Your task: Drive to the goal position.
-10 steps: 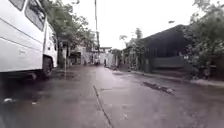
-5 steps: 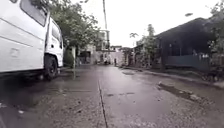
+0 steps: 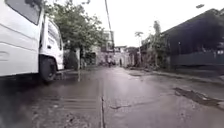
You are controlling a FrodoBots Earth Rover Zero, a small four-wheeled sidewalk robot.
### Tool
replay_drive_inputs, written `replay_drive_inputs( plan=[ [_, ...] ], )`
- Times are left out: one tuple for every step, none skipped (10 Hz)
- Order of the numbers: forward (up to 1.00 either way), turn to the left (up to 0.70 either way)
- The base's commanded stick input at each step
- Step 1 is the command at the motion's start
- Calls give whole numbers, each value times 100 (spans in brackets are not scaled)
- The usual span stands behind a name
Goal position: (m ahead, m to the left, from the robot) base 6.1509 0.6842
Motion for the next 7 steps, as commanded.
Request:
replay_drive_inputs(
  plan=[
    [100, 5],
    [100, 0],
    [100, 19],
    [100, 27],
    [100, 7],
    [100, 27],
    [100, 10]
  ],
)
